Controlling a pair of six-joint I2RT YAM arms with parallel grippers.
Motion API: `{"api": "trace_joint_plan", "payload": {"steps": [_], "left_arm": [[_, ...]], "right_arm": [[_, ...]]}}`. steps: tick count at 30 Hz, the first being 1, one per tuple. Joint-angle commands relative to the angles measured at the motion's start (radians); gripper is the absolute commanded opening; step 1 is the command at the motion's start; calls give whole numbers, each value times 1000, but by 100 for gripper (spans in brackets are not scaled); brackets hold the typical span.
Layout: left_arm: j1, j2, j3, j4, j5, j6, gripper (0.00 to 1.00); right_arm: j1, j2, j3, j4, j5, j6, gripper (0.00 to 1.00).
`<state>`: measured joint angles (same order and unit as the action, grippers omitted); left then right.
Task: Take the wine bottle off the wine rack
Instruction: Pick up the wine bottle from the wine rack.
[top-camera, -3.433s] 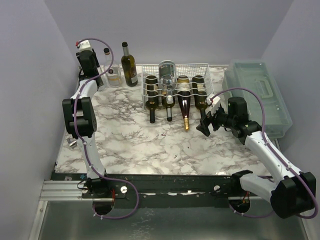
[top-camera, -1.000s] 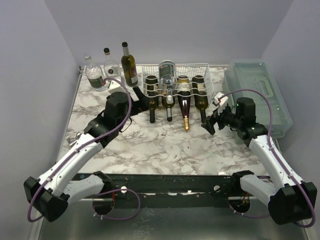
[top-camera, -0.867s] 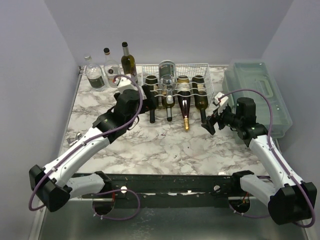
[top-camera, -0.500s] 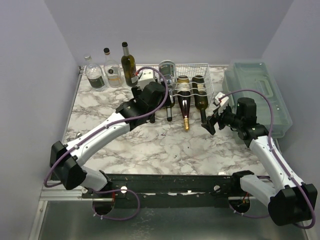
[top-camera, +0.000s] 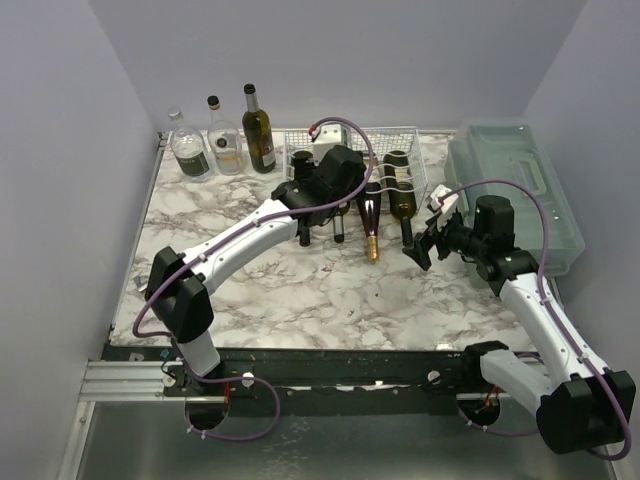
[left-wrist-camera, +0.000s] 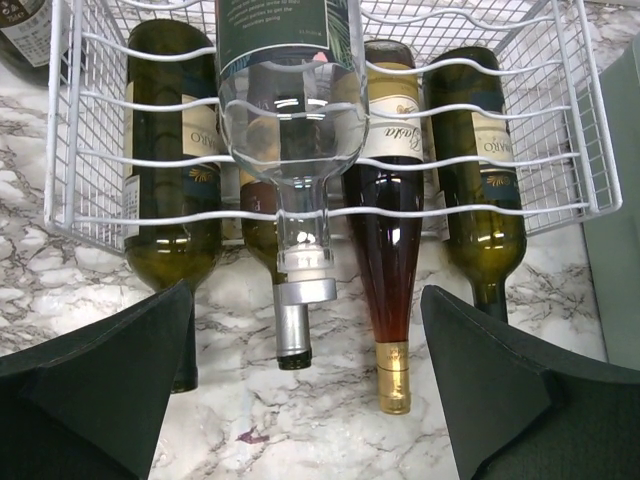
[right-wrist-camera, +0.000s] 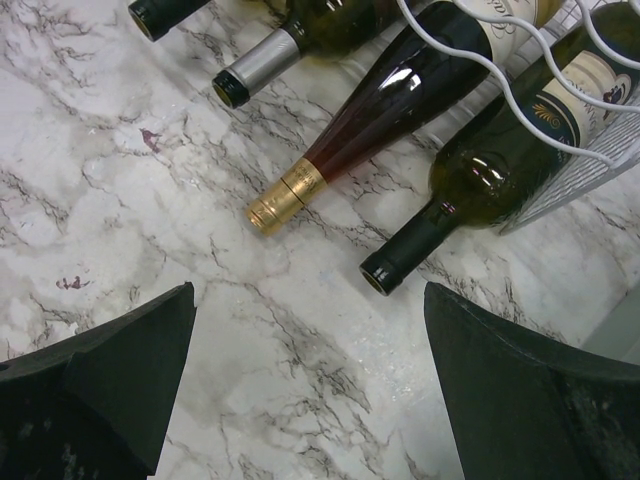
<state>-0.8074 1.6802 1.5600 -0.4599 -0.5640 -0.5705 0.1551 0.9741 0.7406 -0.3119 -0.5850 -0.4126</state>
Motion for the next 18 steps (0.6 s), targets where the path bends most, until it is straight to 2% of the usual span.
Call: {"api": "trace_joint_plan", "payload": {"steps": [1, 18], "left_arm": [[-6, 44, 64, -17, 8, 54, 99], [3, 181, 170, -17, -6, 148, 98]], "right_arm": [[-6, -21, -4, -18, -28, -7, 99], [-5, -32, -3, -21, -33, -10, 99]]}}
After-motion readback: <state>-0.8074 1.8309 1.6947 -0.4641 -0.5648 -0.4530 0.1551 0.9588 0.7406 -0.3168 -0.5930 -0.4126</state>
